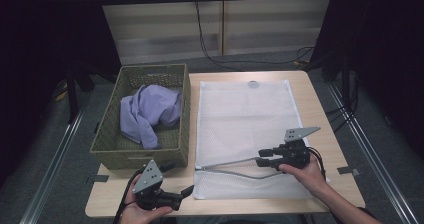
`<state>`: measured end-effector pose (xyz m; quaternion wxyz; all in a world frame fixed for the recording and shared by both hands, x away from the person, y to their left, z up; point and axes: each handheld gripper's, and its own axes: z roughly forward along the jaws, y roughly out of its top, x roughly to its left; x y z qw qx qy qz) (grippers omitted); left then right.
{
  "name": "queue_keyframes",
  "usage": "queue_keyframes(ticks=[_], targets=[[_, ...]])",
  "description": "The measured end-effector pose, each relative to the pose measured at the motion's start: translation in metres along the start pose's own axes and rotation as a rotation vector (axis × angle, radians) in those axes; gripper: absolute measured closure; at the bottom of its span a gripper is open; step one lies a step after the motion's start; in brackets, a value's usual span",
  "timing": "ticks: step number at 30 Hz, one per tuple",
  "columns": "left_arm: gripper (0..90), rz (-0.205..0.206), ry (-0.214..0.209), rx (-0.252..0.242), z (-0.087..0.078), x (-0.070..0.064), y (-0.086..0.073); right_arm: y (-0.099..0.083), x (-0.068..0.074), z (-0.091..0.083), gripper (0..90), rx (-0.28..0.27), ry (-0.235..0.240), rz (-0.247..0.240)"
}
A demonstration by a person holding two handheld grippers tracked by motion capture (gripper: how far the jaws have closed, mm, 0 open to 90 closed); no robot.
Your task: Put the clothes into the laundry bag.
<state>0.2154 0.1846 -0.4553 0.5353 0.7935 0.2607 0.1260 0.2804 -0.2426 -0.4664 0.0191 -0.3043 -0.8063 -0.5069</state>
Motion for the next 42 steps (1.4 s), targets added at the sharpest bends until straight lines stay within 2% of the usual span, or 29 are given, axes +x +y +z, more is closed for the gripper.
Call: queue_keyframes(ticks=[6, 7, 16, 18, 19, 21, 23, 25, 31, 35, 42], targets=[[6.9, 0.013, 0.026, 0.009, 0.0, 0.0, 0.002, 0.006, -0.011, 0.012, 54.5, 0.021, -0.023, 0.005], [6.9, 0.001, 0.019, 0.009, 0.001, 0.0, 0.001, 0.005, -0.014, 0.013, 54.5, 0.017, -0.023, 0.013], [6.9, 0.01, -0.002, -0.003, -0.001, 0.001, 0.001, -0.003, -0.022, 0.018, 53.8, 0.05, -0.045, 0.026], [6.9, 0.017, 0.015, 0.008, -0.002, 0.001, 0.002, -0.004, -0.023, 0.022, 59.0, 0.07, -0.044, 0.023], [6.9, 0.005, 0.004, -0.002, -0.001, 0.001, 0.001, -0.005, -0.023, 0.024, 59.8, 0.078, -0.041, 0.011], [6.9, 0.007, 0.0, -0.004, -0.001, 0.002, 0.001, -0.005, -0.022, 0.027, 61.7, 0.092, -0.043, 0.007], [6.9, 0.015, 0.018, 0.016, -0.001, 0.002, 0.001, -0.006, -0.021, 0.03, 63.3, 0.107, -0.047, 0.003], [7.0, 0.015, 0.001, 0.009, 0.0, 0.002, 0.001, -0.007, -0.022, 0.031, 65.1, 0.12, -0.046, 0.004], [7.1, 0.019, 0.004, 0.013, 0.0, 0.002, 0.001, -0.011, -0.027, 0.035, 69.0, 0.157, -0.072, 0.017], [7.3, 0.019, 0.008, 0.024, 0.0, 0.002, 0.001, -0.012, -0.03, 0.037, 71.1, 0.164, -0.08, 0.023], [7.4, 0.022, 0.009, 0.018, -0.001, 0.002, 0.001, -0.015, -0.03, 0.04, 83.0, 0.177, -0.094, 0.02]])
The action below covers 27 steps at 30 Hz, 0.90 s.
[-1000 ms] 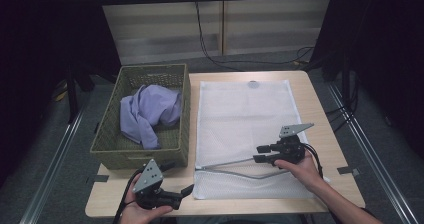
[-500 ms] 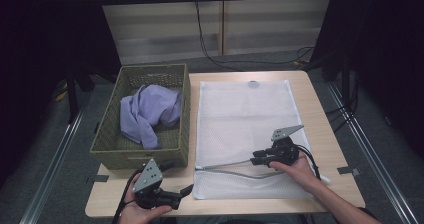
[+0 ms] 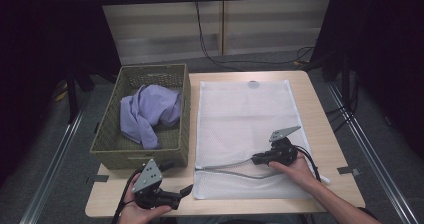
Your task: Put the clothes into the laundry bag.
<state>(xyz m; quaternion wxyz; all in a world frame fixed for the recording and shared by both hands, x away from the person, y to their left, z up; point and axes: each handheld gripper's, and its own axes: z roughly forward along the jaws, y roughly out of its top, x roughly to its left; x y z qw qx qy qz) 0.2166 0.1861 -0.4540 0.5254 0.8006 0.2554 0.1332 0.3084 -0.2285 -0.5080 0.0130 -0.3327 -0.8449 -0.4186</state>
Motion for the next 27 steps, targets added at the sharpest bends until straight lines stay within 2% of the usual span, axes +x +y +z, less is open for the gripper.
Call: queue_keyframes(ticks=[3, 9, 12, 13, 27], targets=[[7.5, -0.003, 0.003, 0.02, 0.001, -0.001, -0.001, 0.0, -0.001, 0.001, 87.2, 0.0, -0.003, -0.002], [7.5, 0.009, 0.004, 0.024, 0.002, 0.0, 0.0, 0.0, -0.001, 0.0, 88.0, 0.004, -0.008, 0.004], [8.0, 0.0, -0.01, 0.018, 0.002, 0.0, 0.0, 0.0, -0.002, 0.0, 88.2, -0.003, -0.003, 0.005], [8.0, -0.005, -0.002, 0.017, 0.002, 0.0, 0.0, 0.0, -0.002, 0.0, 88.2, -0.003, -0.004, 0.007], [8.0, -0.002, 0.003, 0.02, 0.002, 0.0, 0.0, 0.004, -0.002, -0.015, 88.1, -0.115, 0.033, 0.022]])
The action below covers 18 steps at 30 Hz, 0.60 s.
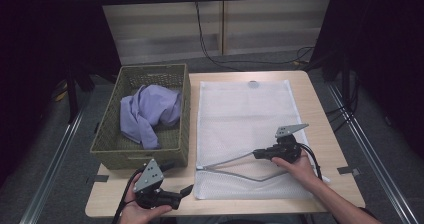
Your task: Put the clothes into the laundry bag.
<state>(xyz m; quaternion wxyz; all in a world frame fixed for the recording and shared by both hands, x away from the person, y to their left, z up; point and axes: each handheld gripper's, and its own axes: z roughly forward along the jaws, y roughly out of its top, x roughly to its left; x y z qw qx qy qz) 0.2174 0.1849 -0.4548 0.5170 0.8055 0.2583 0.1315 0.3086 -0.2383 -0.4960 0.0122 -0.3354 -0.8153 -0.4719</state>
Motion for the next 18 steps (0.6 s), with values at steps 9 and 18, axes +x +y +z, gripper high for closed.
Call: queue_keyframes(ticks=[9, 18], targets=[[8.2, 0.001, -0.008, -0.005, 0.0, 0.0, 0.0, 0.006, 0.001, -0.008, 88.2, -0.067, 0.017, 0.0], [8.6, 0.0, -0.007, 0.002, 0.0, 0.0, 0.0, 0.015, 0.004, -0.017, 88.2, -0.128, 0.034, 0.007]])
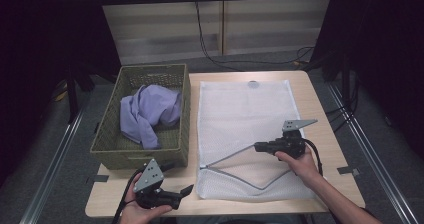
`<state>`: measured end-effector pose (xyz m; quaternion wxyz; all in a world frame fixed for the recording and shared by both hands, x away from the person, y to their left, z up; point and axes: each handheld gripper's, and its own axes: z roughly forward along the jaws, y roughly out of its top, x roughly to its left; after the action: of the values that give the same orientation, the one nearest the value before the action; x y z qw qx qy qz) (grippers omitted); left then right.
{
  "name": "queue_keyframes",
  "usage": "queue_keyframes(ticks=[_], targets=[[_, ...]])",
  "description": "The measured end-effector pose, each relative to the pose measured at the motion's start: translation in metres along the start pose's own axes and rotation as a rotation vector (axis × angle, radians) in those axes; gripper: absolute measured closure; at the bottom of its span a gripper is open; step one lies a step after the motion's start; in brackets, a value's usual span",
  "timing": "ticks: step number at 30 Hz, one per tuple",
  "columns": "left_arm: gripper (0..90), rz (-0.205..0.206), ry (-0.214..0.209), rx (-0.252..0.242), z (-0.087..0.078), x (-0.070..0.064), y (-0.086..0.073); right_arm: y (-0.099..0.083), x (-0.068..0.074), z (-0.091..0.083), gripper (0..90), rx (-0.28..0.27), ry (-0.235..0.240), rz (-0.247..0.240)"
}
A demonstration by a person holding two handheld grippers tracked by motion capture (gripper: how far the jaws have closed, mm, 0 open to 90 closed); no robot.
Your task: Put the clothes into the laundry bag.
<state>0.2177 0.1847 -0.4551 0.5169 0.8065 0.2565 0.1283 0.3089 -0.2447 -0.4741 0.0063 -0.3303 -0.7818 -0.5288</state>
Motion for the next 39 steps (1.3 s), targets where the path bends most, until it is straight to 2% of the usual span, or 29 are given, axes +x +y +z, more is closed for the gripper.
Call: queue_keyframes(ticks=[4, 11, 13, 16, 18, 19, 22, 26, 30, 35, 39], targets=[[8.7, 0.008, 0.013, -0.002, -0.001, 0.001, 0.0, 0.003, 0.001, -0.002, 88.2, -0.014, 0.005, 0.0], [9.2, -0.008, 0.008, -0.007, 0.001, 0.0, 0.0, 0.008, 0.002, -0.007, 88.2, -0.043, 0.011, 0.002], [9.2, 0.009, 0.012, 0.006, 0.001, 0.001, 0.0, 0.01, 0.002, -0.007, 88.2, -0.051, 0.012, 0.006], [9.6, 0.006, 0.005, 0.003, 0.002, 0.001, 0.0, 0.012, 0.003, -0.007, 88.2, -0.055, 0.013, -0.001], [11.5, -0.004, 0.004, 0.023, 0.001, 0.001, 0.0, 0.015, 0.003, -0.008, 88.2, -0.065, 0.015, -0.006], [13.6, -0.015, -0.011, 0.021, 0.001, 0.001, 0.0, 0.016, 0.003, -0.009, 88.2, -0.074, 0.016, -0.008], [12.7, -0.005, 0.004, 0.009, 0.001, 0.0, 0.001, 0.022, 0.002, -0.01, 88.2, -0.088, 0.021, -0.007], [12.3, 0.0, -0.003, 0.004, -0.001, 0.001, 0.001, 0.029, 0.003, -0.013, 88.1, -0.101, 0.025, -0.015], [12.3, -0.023, -0.007, 0.006, -0.001, 0.001, 0.002, 0.037, 0.002, -0.018, 88.1, -0.128, 0.026, -0.017], [12.4, -0.006, -0.007, 0.004, 0.0, 0.002, 0.002, 0.044, 0.001, -0.021, 88.1, -0.157, 0.032, -0.022], [12.5, -0.009, -0.009, 0.002, -0.001, 0.003, 0.003, 0.049, 0.001, -0.023, 88.1, -0.169, 0.026, -0.031]])
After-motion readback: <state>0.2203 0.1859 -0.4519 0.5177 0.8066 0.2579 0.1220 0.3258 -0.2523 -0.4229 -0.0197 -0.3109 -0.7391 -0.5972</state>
